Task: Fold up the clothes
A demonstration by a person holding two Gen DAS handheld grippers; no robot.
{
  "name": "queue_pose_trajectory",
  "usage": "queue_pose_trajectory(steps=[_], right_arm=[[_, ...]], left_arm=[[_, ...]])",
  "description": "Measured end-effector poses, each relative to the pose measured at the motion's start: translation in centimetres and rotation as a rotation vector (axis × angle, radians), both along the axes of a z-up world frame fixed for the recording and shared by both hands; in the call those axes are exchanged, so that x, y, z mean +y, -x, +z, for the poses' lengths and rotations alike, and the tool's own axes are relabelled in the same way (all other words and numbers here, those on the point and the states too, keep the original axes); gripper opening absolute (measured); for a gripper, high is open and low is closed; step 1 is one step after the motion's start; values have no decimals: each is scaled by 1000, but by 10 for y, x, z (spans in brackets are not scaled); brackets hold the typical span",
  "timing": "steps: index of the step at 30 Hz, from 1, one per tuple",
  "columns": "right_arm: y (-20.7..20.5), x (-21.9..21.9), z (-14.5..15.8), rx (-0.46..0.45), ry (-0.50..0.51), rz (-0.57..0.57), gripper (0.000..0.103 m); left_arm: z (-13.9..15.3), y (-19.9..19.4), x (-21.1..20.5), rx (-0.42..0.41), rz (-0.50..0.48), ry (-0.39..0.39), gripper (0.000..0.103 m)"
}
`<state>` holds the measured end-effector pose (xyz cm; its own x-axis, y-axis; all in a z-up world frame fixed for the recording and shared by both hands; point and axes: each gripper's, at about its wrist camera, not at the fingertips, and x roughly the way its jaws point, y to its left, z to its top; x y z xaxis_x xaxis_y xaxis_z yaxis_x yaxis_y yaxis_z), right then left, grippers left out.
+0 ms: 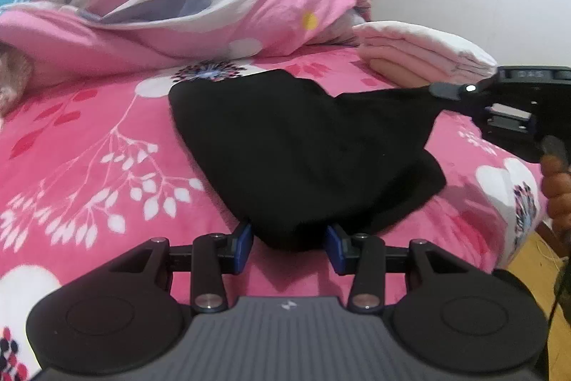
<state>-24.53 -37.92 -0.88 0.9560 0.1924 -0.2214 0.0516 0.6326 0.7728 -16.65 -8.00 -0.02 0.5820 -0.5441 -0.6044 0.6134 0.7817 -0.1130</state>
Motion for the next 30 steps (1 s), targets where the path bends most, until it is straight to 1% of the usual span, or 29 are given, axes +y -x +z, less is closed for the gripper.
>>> queue_pose_trajectory(steps=[2,4,5,7,10,11,16,18,20,23,26,30], right_arm=[[0,0,2,-13,-2,-3,4],[1,-1,3,-19,-6,-12,4],[1,-2,3,-22,-10,-17,4],[4,-4,2,-25,-16,-28,4],[7,-5,-4,-11,-26,-36,4],[8,-4,-8,1,-30,-38,4],[18,-1,-29,72,-45,-66,4],[23,0,-31,76,-50,-73,3],[26,2,-29,73,-29,-73,3],[24,2,-34,109,-9,-77,3],[25,1,-38,132,-24,-82,3],[25,4,-34,131,34,-82,3]], left_arm=[[1,-2,0,-1,27,5,44],[3,-2,2,-19,56,1,43],[4,-1,4,-32,71,-4,35],[7,1,9,-37,104,-9,24],[8,5,15,-36,117,-20,12],[6,8,14,-46,110,-36,10],[0,18,10,-95,79,-98,5],[0,22,8,-121,63,-114,5],[0,25,7,-142,44,-132,5],[-2,28,6,-142,26,-151,4],[1,30,6,-153,14,-161,4],[0,30,4,-162,1,-181,4]])
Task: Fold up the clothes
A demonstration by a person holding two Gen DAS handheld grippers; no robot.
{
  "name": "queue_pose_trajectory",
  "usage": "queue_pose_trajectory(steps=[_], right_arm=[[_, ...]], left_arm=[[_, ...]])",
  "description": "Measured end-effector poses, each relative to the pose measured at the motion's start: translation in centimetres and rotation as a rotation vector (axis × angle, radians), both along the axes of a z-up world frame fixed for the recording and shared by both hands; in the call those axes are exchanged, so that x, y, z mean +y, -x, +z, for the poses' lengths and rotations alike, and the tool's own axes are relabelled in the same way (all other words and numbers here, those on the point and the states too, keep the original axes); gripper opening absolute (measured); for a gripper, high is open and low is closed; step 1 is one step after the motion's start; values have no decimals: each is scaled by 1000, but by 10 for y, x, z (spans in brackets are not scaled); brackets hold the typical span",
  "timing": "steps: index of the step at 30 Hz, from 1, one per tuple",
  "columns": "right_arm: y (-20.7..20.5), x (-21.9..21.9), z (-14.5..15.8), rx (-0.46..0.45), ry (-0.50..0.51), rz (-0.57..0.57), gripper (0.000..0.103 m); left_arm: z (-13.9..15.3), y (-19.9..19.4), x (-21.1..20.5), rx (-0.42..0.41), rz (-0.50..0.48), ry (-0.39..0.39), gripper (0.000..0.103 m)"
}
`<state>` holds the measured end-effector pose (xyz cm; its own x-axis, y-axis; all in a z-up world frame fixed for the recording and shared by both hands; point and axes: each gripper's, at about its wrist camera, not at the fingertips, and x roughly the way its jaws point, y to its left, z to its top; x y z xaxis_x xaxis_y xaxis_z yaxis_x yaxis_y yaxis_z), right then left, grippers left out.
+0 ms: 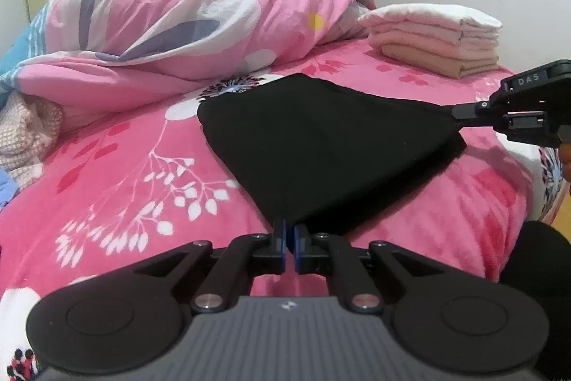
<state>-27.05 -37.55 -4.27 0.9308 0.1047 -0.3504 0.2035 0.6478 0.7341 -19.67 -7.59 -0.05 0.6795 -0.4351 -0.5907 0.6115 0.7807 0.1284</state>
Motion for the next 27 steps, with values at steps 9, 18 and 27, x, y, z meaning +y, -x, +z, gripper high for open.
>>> queue_pose_trajectory(steps=[9,18,27], right_arm=[[6,3,-1,2,35,-5,3],[8,-5,-25,16,-53,-14,3],[27,-14,-18,18,-46,-38,11]], left_arm=[[-1,3,-2,-14,-20,-35,4],[-9,1,-1,34,-31,-50,7],[0,2,42,203,-41,92,19]])
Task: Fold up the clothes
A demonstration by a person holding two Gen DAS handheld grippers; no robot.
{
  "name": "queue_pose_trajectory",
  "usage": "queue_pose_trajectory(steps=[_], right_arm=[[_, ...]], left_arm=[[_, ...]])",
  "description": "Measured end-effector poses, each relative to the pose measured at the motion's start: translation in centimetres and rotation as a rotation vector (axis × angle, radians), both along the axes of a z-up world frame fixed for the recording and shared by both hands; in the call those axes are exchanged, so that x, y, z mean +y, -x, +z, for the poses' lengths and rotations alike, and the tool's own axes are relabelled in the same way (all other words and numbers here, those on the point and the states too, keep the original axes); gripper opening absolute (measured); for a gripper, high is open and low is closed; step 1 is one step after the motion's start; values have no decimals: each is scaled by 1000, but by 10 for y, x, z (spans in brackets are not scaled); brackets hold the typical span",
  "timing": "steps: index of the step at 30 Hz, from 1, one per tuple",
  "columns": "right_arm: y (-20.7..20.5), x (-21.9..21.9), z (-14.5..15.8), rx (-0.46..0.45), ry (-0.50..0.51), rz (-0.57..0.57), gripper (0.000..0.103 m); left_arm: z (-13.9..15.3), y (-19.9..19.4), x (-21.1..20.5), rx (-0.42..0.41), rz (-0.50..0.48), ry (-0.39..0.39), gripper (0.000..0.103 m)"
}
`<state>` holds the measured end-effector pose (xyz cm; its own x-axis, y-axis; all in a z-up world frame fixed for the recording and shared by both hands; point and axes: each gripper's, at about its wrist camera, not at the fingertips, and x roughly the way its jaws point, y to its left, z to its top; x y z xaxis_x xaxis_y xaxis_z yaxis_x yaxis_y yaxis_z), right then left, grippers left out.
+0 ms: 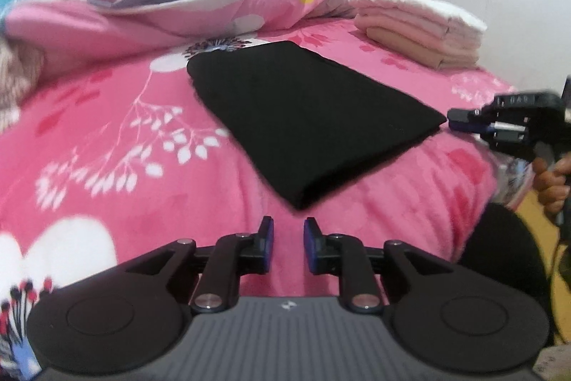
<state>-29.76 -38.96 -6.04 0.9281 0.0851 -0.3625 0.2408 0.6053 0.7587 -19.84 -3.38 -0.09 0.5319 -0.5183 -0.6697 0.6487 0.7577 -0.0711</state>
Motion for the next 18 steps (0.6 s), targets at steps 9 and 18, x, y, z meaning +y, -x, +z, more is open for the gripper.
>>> queue_pose_trajectory(steps=[9,18], right_arm=[[-30,22,34,-96,188,143,11],[-72,24,30,96,374,246,5]], left_arm=[[12,-33,-20,-3,-17,179,25],[-23,-41,-18,60,-55,207,29]])
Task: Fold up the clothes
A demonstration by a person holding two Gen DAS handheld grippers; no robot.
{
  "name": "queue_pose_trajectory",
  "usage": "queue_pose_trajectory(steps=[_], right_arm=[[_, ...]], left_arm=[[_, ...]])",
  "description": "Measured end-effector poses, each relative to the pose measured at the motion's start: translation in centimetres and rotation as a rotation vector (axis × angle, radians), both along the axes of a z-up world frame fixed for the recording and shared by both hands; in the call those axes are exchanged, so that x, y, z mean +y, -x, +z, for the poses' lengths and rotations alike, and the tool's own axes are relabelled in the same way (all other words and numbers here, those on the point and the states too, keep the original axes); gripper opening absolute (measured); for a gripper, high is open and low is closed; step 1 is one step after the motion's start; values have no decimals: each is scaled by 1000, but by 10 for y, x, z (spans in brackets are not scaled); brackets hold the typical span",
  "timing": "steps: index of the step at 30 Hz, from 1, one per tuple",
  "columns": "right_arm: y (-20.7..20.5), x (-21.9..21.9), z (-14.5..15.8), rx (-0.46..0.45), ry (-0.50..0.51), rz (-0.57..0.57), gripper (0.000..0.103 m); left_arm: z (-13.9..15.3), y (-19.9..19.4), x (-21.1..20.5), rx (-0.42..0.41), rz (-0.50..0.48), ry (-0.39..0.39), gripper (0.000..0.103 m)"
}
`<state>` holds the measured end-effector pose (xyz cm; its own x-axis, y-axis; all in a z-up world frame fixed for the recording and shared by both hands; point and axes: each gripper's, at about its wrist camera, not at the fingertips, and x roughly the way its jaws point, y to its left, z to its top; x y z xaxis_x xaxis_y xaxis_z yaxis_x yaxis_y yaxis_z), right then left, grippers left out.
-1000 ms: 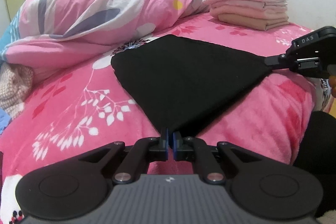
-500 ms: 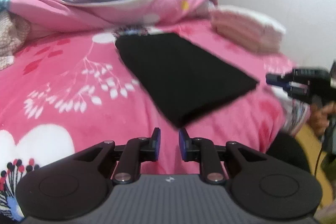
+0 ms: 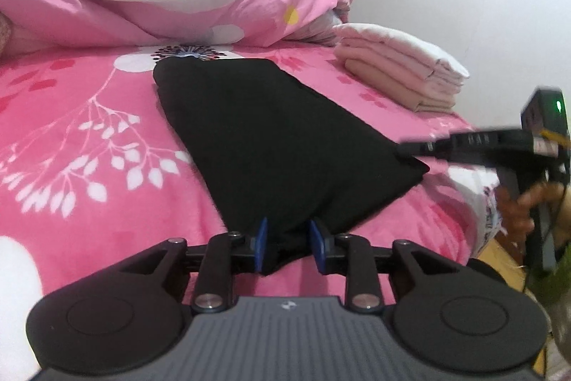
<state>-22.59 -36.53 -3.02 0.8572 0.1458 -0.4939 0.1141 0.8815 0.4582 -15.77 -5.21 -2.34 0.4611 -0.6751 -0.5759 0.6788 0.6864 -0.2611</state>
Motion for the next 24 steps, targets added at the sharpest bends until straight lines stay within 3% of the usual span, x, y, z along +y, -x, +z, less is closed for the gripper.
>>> queue_pose_trajectory(steps=[3,6,9,11,14,17,24], right_arm=[[-23,6,25,-23,100,54,8],[-52,12,29,-28,170,135,8],[-78,7,4,99,270,134,2],[-77,-8,-1,117,206,98,2],[-81,-11,19,103,217,62,8],[-99,-20,29,90,140,64,8],[-150,-48,14,174,-5,77,10]], left_arm=[[-3,-3,5,13,-22,40,36],[-6,-5,9,18,-45,72,38],[-10,-10,18,44,-62,131,39],[-13,-15,25,70,-73,175,39],[-19,-22,33,94,-99,229,39],[-23,-25,37,99,-121,257,39],[-29,-29,42,105,-151,299,39]])
